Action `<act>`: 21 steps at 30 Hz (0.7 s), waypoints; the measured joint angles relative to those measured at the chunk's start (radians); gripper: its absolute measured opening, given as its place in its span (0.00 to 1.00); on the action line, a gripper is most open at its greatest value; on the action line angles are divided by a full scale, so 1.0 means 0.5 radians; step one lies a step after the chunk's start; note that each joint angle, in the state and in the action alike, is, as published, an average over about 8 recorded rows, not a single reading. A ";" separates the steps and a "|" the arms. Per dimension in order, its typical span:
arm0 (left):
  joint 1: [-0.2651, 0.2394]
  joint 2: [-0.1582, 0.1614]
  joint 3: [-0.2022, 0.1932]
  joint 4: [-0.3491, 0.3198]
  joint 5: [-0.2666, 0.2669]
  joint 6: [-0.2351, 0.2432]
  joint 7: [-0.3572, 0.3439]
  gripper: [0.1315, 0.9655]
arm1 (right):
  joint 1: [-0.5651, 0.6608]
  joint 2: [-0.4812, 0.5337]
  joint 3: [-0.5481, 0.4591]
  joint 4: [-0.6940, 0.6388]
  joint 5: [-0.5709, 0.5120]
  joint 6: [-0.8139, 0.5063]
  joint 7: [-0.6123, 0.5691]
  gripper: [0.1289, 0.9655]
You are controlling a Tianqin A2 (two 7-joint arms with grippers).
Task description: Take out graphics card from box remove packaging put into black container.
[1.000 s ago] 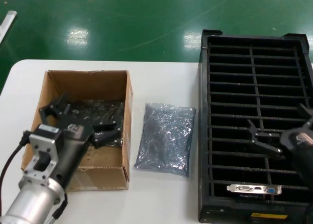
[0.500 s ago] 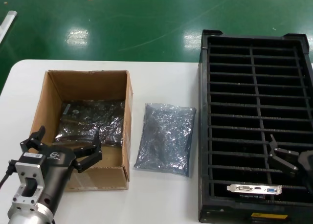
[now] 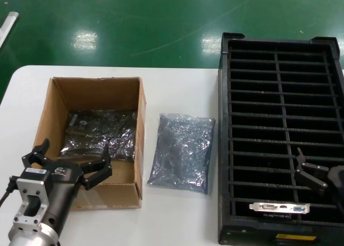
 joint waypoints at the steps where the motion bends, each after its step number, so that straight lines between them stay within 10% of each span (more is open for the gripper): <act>1: 0.000 0.000 0.000 0.000 0.000 0.000 0.000 1.00 | 0.000 0.000 0.000 0.000 0.000 0.000 0.000 1.00; 21: 0.000 0.000 0.000 0.000 0.000 0.000 0.000 1.00 | 0.000 0.000 0.000 0.000 0.000 0.000 0.000 1.00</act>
